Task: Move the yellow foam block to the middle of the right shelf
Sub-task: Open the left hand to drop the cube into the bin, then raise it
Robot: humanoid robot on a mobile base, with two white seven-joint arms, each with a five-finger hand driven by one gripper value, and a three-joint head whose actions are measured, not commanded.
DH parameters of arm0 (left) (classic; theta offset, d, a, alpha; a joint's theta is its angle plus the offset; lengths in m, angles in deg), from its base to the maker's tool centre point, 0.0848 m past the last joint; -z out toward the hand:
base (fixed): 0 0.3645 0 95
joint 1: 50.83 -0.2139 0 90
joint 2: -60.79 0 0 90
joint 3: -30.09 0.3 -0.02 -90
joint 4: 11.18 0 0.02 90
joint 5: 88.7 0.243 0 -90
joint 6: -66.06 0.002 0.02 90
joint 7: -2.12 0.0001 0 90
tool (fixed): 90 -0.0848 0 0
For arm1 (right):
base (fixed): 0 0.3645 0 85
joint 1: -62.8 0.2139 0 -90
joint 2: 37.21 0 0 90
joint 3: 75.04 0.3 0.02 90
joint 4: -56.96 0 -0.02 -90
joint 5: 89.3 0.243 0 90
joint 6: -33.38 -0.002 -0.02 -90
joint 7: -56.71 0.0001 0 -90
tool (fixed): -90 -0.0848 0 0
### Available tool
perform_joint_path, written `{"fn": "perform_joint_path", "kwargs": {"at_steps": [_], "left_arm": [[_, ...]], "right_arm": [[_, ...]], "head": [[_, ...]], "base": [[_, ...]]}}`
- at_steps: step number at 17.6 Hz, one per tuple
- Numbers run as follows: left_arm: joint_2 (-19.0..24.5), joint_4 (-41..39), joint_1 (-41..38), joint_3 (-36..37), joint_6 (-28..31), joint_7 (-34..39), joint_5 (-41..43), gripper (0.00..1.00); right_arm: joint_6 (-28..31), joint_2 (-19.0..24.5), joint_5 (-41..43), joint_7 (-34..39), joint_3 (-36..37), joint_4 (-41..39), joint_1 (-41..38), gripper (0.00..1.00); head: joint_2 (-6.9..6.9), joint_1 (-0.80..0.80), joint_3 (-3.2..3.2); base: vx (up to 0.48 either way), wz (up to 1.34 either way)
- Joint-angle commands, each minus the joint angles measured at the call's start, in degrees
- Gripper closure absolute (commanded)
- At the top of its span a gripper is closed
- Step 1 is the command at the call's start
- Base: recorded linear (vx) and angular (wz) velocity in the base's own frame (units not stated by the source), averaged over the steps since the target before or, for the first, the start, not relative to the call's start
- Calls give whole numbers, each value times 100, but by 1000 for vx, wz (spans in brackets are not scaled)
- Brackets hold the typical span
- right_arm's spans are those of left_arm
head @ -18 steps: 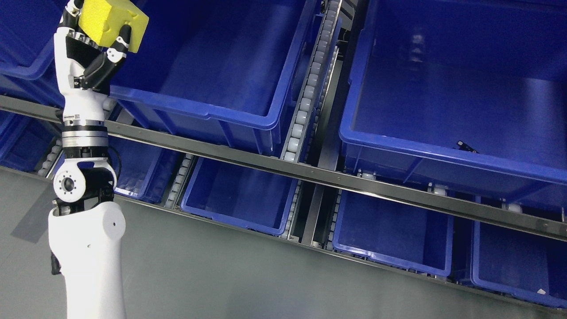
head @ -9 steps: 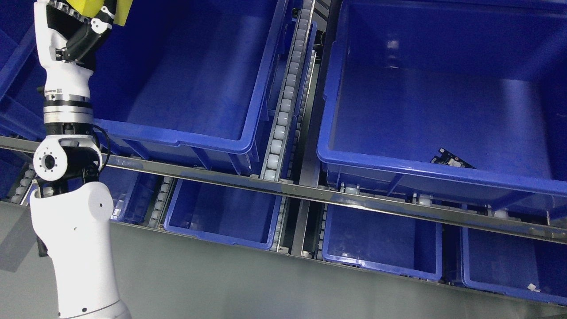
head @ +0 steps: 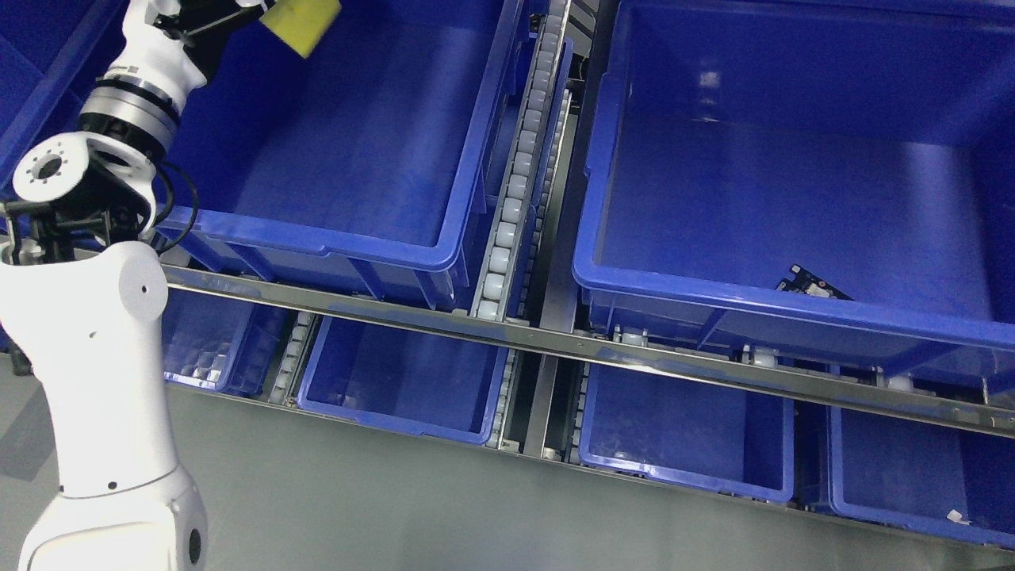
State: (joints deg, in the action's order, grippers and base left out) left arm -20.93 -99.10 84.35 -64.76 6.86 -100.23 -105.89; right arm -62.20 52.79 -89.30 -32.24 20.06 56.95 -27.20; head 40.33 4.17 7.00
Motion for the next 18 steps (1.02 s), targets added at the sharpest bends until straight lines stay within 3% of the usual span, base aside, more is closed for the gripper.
{"fn": "perform_joint_path", "kwargs": {"at_steps": [1, 4, 7, 9, 13, 18], "left_arm": [[209, -33, 421, 951, 365, 5, 5, 0], [-80, -68, 474, 855, -45, -39, 5, 0], [-177, -129, -59, 810, -1773, -39, 5, 0], [-352, -531, -666, 811, -2305, -22, 5, 0], [-556, -1079, -1582, 793, -2377, 5, 14, 0], [-538, -1079, -1653, 617, -2386, 22, 14, 0]], "right_arm": [[5, -100, 0, 0, 0, -100, 18, 0], [5, -100, 0, 0, 0, -100, 18, 0], [5, -100, 0, 0, 0, -100, 18, 0], [5, -100, 0, 0, 0, -100, 18, 0], [5, -100, 0, 0, 0, -100, 18, 0], [5, -100, 0, 0, 0, -100, 9, 0]], "head": [[0, 0, 0], [0, 0, 0], [0, 0, 0], [0, 0, 0], [0, 0, 0], [0, 0, 0]], "base": [[0, 0], [0, 0], [0, 0], [0, 0], [0, 0], [0, 0]]}}
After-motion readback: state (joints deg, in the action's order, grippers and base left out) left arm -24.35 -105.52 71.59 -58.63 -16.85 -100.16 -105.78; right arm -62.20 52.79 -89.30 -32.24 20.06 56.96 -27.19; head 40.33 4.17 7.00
